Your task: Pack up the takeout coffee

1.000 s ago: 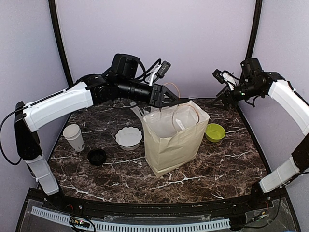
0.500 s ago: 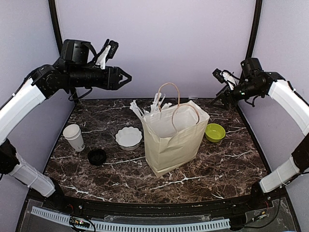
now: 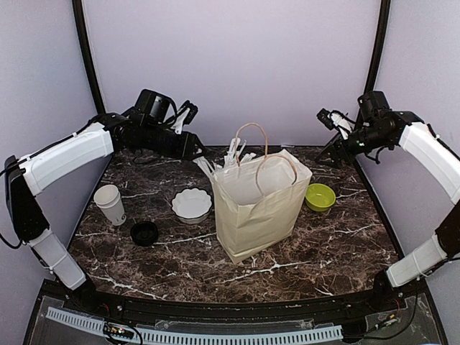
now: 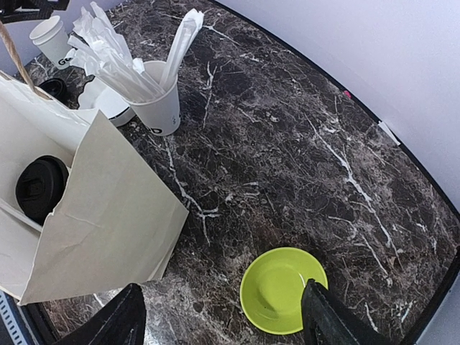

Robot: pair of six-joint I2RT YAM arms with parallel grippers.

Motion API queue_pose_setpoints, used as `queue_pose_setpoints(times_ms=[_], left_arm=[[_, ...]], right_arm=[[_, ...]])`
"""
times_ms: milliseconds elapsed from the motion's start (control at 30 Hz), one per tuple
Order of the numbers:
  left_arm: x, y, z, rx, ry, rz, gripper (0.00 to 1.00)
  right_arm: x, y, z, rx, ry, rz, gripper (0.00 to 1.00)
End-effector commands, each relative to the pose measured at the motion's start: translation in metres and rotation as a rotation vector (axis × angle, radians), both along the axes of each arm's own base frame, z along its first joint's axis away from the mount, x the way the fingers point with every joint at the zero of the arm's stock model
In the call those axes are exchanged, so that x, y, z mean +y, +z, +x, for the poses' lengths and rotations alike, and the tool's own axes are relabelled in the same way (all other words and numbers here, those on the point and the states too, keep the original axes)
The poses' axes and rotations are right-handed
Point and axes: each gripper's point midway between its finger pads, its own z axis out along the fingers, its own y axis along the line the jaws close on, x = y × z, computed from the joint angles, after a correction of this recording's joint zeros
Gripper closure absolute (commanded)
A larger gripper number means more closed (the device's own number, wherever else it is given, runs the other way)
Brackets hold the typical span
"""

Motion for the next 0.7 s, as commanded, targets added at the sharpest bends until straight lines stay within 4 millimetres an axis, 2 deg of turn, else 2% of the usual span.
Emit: queue_pose_setpoints(times_ms=[0,133,333,467,600,667], left_arm=[[-0.024,0.009,-0.003,0.001,-0.095,-0.099,0.53],[-0.033,-0.002,0.000,0.016,-0.116,-0.119,0.50],[-0.048,-0.022,0.001,0.066,-0.161,-0.112,0.54],[-0.049,-0.032,0.003,0.071,-0.151,-0.083,0.66],[-0.047,-0.032,0.005,0.060,-0.132,-0.066,0.79],[-0.047,-0.029,0.005,0.052,-0.130,-0.064,0.83]], right_arm=[[-0.006,0.008,-0.001,-0.021,-0.028,-0.012,0.25],[-0.005,0.007,0.002,-0.005,-0.032,-0.008,0.25],[-0.003,0.006,0.008,0.014,-0.033,-0.007,0.25],[-0.002,0.005,0.009,0.018,-0.032,-0.003,0.25],[-0.002,0.002,0.011,0.024,-0.031,-0.005,0.25],[-0.001,0.002,0.011,0.024,-0.029,-0.006,0.25]])
